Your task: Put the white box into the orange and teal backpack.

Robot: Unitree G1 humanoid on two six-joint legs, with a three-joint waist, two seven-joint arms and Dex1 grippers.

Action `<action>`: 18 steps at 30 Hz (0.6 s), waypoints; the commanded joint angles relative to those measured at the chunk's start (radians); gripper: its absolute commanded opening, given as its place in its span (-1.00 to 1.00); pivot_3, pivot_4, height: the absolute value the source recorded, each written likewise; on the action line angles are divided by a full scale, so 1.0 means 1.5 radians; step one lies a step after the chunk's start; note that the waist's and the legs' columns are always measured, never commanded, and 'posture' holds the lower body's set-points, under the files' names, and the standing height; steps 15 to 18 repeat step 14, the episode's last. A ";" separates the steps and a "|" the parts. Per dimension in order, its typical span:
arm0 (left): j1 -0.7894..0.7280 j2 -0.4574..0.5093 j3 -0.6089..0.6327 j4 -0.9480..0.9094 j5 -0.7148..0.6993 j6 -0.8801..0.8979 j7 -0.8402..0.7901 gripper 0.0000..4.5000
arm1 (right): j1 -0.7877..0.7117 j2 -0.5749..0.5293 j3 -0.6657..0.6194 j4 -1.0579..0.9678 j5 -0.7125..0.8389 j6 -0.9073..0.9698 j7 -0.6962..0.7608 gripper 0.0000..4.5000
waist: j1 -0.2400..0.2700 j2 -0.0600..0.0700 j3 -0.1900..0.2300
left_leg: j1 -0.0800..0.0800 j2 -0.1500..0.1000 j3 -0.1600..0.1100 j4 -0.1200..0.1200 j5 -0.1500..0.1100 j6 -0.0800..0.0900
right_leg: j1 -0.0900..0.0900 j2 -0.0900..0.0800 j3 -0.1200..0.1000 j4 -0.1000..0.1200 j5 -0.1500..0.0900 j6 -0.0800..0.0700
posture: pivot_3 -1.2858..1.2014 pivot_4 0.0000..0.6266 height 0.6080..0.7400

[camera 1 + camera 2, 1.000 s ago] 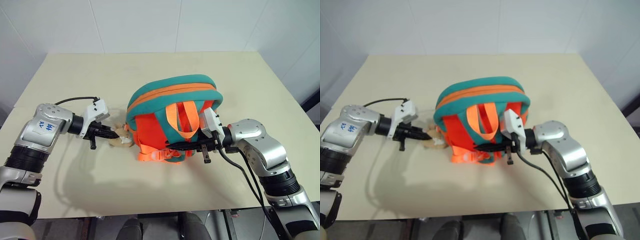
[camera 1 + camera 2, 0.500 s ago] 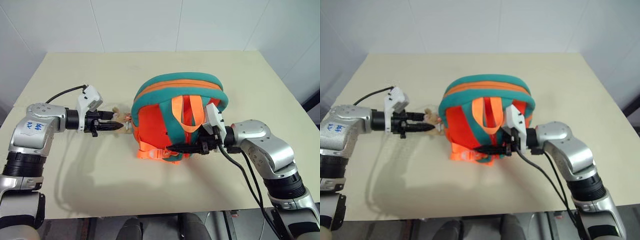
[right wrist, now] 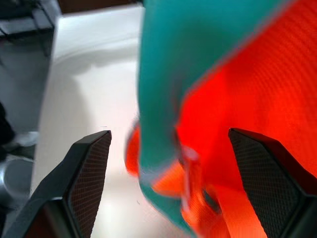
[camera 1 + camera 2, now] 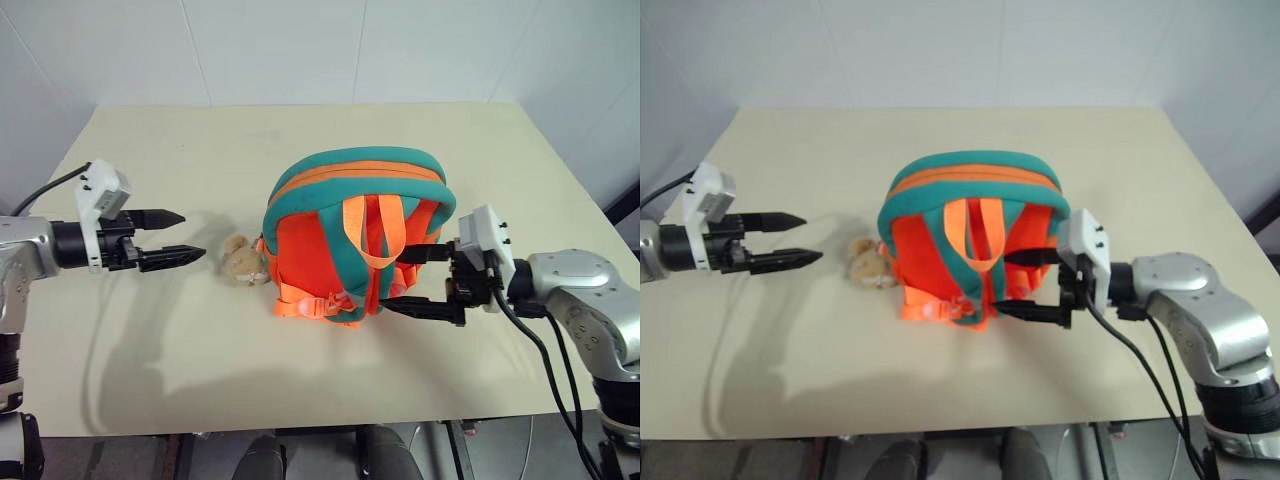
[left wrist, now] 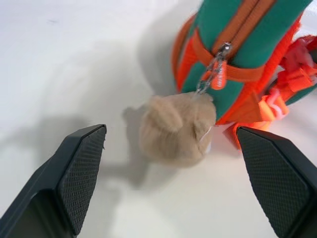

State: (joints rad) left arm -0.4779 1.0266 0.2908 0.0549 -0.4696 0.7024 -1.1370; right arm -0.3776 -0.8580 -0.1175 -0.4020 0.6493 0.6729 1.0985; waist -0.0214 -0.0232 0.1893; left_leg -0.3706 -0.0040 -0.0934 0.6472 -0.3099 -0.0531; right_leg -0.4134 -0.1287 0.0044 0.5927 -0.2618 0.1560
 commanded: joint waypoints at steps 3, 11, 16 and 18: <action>0.049 -0.036 0.123 -0.002 -0.051 -0.101 -0.011 0.99 | 0.055 -0.061 -0.125 0.057 -0.033 -0.072 0.010 1.00 | 0.002 0.000 0.000 | 0.000 0.000 0.001 0.000 0.000 0.000 | 0.000 0.000 0.000 -0.001 0.000 0.000 | 0.03 -0.52 1.00; 0.106 -0.045 0.178 0.028 -0.085 -0.183 -0.079 0.99 | 0.091 -0.095 -0.201 0.206 -0.068 -0.191 0.074 1.00 | 0.009 0.000 0.000 | 0.001 0.000 0.003 0.000 0.000 0.000 | 0.000 0.000 0.001 0.000 0.000 0.000 | 0.03 -0.52 1.00; 0.128 -0.021 0.195 0.031 -0.090 -0.192 -0.106 0.99 | 0.084 -0.099 -0.204 0.222 -0.070 -0.208 0.074 1.00 | 0.009 0.000 0.000 | 0.001 0.000 0.003 0.000 0.000 0.000 | 0.000 0.000 0.001 0.000 0.000 0.000 | 0.03 -0.52 1.00; 0.128 -0.021 0.195 0.031 -0.090 -0.192 -0.106 0.99 | 0.084 -0.099 -0.204 0.222 -0.070 -0.208 0.074 1.00 | 0.009 0.000 0.000 | 0.001 0.000 0.003 0.000 0.000 0.000 | 0.000 0.000 0.001 0.000 0.000 0.000 | 0.03 -0.52 1.00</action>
